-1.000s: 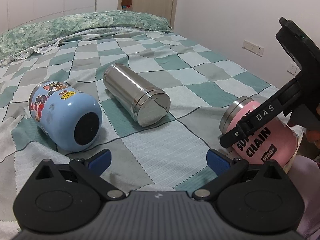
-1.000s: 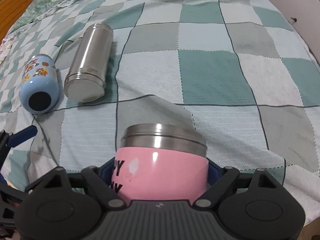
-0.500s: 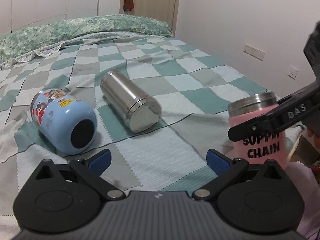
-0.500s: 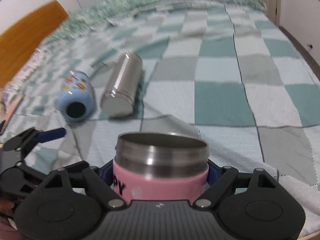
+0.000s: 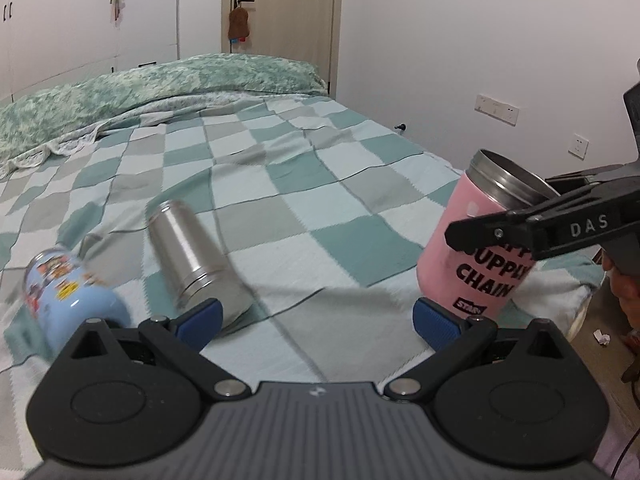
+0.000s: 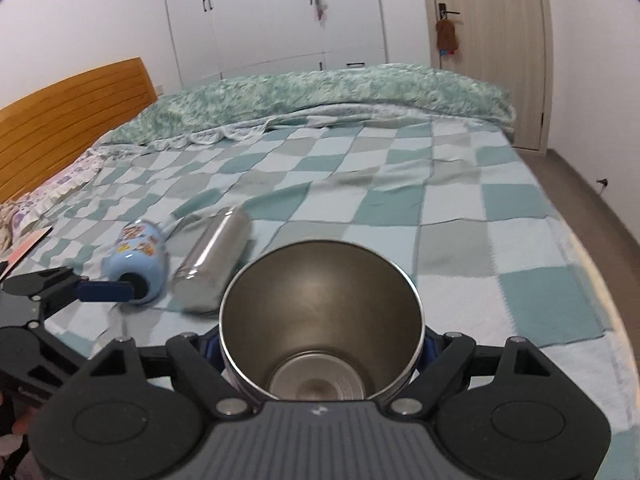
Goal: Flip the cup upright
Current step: 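Rotate the held pink cup with the right tool until its opening faces up, then lower the upright pink cup onto the blanket and open the right tool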
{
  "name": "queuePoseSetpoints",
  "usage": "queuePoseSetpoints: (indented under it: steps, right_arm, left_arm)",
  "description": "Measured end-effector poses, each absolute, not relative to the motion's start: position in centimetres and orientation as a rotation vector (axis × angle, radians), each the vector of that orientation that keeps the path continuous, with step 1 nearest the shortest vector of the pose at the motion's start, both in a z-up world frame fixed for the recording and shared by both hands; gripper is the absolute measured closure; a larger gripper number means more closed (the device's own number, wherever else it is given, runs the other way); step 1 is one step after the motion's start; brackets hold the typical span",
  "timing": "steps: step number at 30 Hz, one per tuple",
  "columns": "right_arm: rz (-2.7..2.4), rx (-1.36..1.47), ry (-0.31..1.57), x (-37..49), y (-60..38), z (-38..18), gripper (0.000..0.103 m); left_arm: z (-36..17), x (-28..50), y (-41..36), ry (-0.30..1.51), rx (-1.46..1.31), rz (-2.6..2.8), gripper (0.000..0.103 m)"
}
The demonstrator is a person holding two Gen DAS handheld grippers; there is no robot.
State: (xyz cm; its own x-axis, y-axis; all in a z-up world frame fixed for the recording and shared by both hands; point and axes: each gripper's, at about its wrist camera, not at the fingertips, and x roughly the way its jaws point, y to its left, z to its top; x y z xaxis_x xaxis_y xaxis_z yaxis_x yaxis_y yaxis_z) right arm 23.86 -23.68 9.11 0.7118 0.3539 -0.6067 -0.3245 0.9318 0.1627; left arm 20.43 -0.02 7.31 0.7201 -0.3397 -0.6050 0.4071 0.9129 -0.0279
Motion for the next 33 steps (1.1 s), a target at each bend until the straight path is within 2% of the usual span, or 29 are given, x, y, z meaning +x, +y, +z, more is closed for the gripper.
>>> queuePoseSetpoints:
  steps: [15,33]
  right_arm:
    - [0.269,-0.052,0.666,30.5,-26.9,6.8,0.019]
    - [0.259,-0.114,0.651,31.1,-25.9,4.3,0.019]
  left_arm:
    - [5.1,25.8,-4.5,0.663,0.122,-0.474,0.0]
    - [4.4,26.6,-5.1,0.668,0.14,-0.482,0.0]
